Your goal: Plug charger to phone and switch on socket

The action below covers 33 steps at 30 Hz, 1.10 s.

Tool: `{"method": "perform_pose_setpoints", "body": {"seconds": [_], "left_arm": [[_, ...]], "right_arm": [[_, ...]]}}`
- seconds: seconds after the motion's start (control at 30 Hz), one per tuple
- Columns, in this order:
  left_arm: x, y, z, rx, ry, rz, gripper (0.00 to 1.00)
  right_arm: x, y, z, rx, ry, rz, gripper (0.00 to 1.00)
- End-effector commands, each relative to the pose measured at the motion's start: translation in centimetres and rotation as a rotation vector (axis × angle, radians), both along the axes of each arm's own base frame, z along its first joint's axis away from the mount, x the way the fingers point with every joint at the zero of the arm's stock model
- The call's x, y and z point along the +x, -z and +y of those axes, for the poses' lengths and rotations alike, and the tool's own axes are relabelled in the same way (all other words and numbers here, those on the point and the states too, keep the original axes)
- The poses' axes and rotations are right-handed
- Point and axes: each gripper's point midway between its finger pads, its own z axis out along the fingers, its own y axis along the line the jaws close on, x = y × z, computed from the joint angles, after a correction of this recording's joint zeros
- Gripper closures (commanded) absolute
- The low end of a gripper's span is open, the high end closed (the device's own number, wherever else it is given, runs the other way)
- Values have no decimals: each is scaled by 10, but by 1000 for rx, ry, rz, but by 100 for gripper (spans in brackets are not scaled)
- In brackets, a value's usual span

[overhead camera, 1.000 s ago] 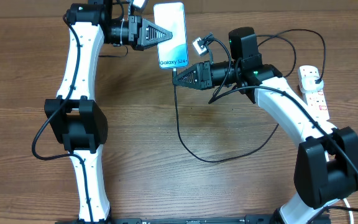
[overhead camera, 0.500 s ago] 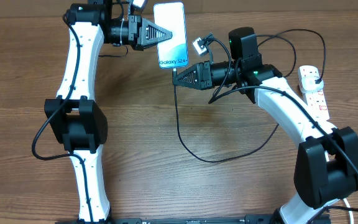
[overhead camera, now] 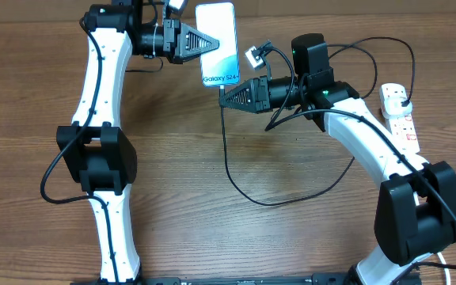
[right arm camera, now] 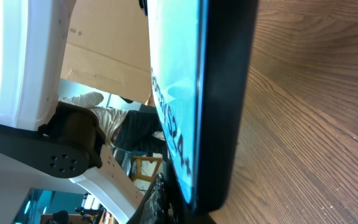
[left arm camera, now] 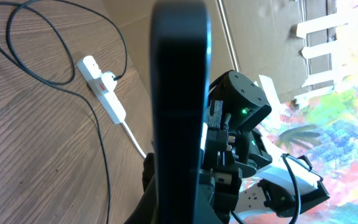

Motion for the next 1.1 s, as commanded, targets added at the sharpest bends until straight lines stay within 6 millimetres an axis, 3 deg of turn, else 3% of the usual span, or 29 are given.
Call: {"method": "perform_pose_setpoints", "body": {"seconds": [0.0, 0.73, 1.07], "left_arm": [[-13, -33, -5, -60, 28, -58, 96], [-13, -33, -5, -60, 29, -59, 96], [-13, -33, -5, -60, 29, -58, 96]], "right_arm": [[-2, -9, 1, 11, -4, -10, 96], [1, -7, 0, 1, 24, 61, 96], [10, -10, -15, 17, 50, 84, 96]]}}
